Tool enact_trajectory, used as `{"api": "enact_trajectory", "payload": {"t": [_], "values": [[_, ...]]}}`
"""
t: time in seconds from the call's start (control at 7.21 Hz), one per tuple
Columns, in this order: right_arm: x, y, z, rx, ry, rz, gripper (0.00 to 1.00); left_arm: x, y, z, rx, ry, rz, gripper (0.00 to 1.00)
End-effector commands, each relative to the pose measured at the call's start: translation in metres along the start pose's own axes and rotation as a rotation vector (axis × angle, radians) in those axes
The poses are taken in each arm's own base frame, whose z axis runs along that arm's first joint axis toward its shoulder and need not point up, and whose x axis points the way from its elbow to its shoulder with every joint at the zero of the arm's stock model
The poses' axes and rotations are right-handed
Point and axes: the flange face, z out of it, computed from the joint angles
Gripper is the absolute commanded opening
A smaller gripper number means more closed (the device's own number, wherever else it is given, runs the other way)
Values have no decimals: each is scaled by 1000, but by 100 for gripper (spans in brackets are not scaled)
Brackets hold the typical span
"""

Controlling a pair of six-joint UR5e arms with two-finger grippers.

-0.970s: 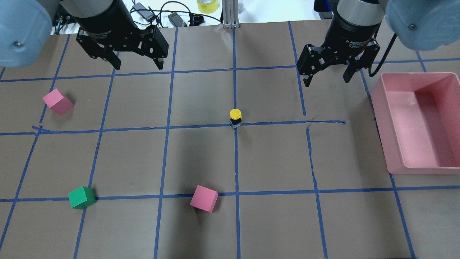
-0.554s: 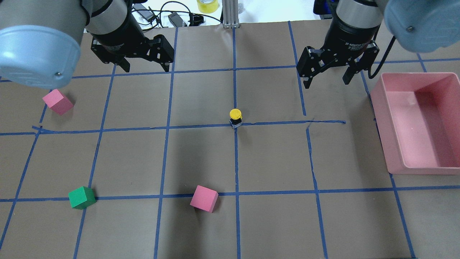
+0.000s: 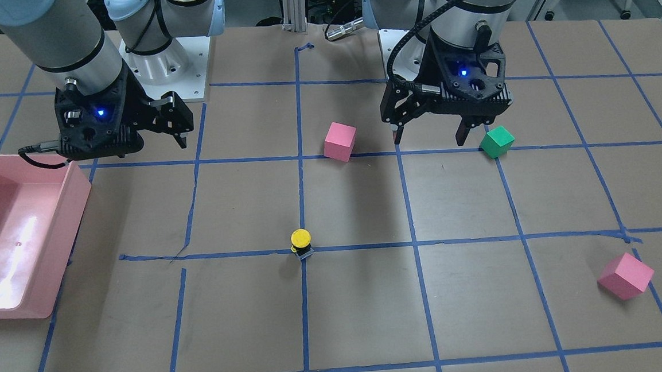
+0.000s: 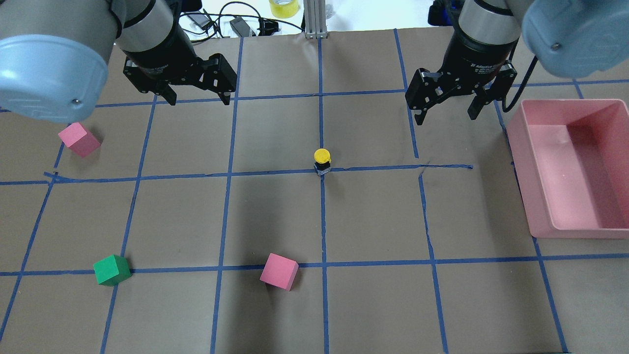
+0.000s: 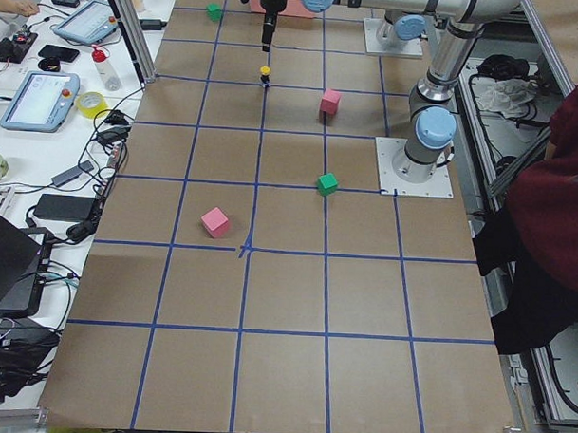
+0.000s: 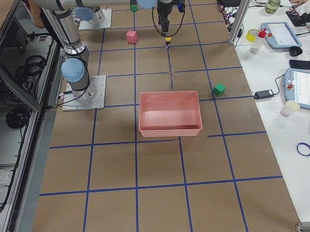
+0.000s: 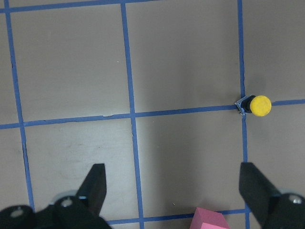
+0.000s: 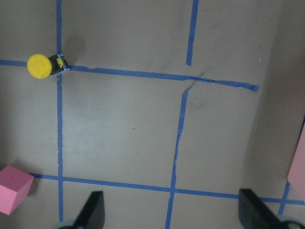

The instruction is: Align button upright

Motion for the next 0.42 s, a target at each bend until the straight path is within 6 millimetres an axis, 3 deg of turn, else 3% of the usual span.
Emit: {"api": "enact_trajectory", "payload": {"t": [0.0,0.28], "values": [[-1,1,-1,21,4,15,100,-4,2,-1,-30,-14,-5,100],[-1,2,-12,35,5,10,100,-6,3,4,-39,-14,-23,100]]}}
